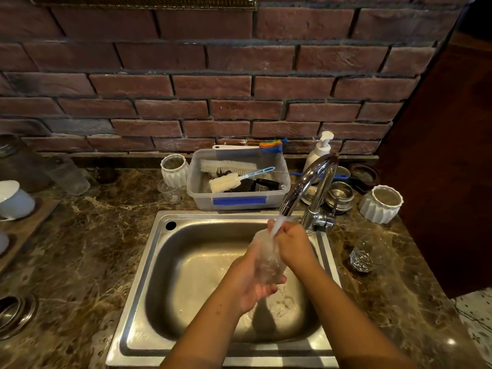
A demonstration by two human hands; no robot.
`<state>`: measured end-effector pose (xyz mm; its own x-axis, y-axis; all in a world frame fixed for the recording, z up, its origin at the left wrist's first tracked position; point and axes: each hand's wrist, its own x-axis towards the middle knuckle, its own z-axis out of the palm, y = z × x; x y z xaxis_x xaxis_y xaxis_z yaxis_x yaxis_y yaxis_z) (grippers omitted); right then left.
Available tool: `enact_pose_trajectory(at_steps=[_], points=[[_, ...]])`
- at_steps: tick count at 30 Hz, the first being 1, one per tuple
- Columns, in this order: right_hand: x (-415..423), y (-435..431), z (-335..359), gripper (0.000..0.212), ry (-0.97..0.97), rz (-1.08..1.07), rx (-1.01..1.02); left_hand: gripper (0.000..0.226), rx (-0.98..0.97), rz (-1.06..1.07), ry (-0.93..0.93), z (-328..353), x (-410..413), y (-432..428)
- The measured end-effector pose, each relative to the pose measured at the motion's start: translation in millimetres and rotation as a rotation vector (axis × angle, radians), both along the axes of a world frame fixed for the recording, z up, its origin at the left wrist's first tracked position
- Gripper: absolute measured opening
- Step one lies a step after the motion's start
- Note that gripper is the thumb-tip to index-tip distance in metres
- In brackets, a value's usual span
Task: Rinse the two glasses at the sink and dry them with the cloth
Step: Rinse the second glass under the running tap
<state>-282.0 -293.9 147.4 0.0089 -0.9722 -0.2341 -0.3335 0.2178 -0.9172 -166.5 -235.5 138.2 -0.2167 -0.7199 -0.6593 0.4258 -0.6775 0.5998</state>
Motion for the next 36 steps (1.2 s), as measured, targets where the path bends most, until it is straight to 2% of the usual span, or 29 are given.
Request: enact_pose_trajectory(at_steps=[3,5,8,10,11,12,14,15,18,21,24,26,27,29,30,31,33,36], points=[[-2,6,-5,0.029,0.037,0.051,-0.105,0.059,-0.033,0.019,-0.053,4,-2,-3],[-2,16,-7,0.016,-0.051,0.121,-0.108,0.057,-0.006,0.108,-0.016,4,-3,-5],[-1,33,-15,0.062,-0.216,0.198,-0.062,0.061,0.060,0.249,0.119,-1,-1,-6],[-2,38,-17,0.076,-0.239,0.182,-0.029,0.059,0.057,0.240,0.138,-1,0,-4],[-3,37,-17,0.072,-0.194,0.167,-0.020,0.059,0.042,0.219,0.138,0,0,-2],[-3,33,-14,0.058,-0.143,0.148,-0.025,0.060,0.026,0.192,0.148,-2,1,-1],[-3,24,-9,0.020,-0.062,0.101,-0.072,0.061,-0.011,0.129,0.189,-4,4,2],[-3,19,-5,0.016,-0.057,0.087,-0.087,0.060,-0.021,0.106,0.206,-5,5,3],[-1,8,6,0.032,-0.026,0.039,-0.065,0.067,-0.026,0.058,0.248,-3,1,3],[4,-2,13,0.038,0.070,0.040,-0.036,0.073,-0.040,0.035,0.172,2,-4,0],[10,-1,18,0.032,0.008,0.013,0.013,0.060,0.025,0.137,0.265,3,-2,-2],[12,11,15,0.016,-0.019,0.094,-0.083,0.055,0.080,0.228,0.337,1,1,-2],[13,19,13,0.016,-0.055,0.145,-0.104,0.055,0.102,0.261,0.370,1,3,-3],[13,31,5,0.063,-0.115,0.224,-0.106,0.056,0.125,0.266,0.445,1,4,-2],[12,33,2,0.079,-0.123,0.245,-0.096,0.057,0.125,0.257,0.477,1,5,0],[10,34,0,0.085,-0.134,0.267,-0.095,0.058,0.126,0.254,0.490,0,5,1],[5,31,-1,0.073,-0.105,0.293,-0.106,0.058,0.122,0.257,0.491,-4,5,1],[1,23,1,0.048,-0.044,0.216,-0.177,0.057,0.103,0.223,0.415,1,3,1]])
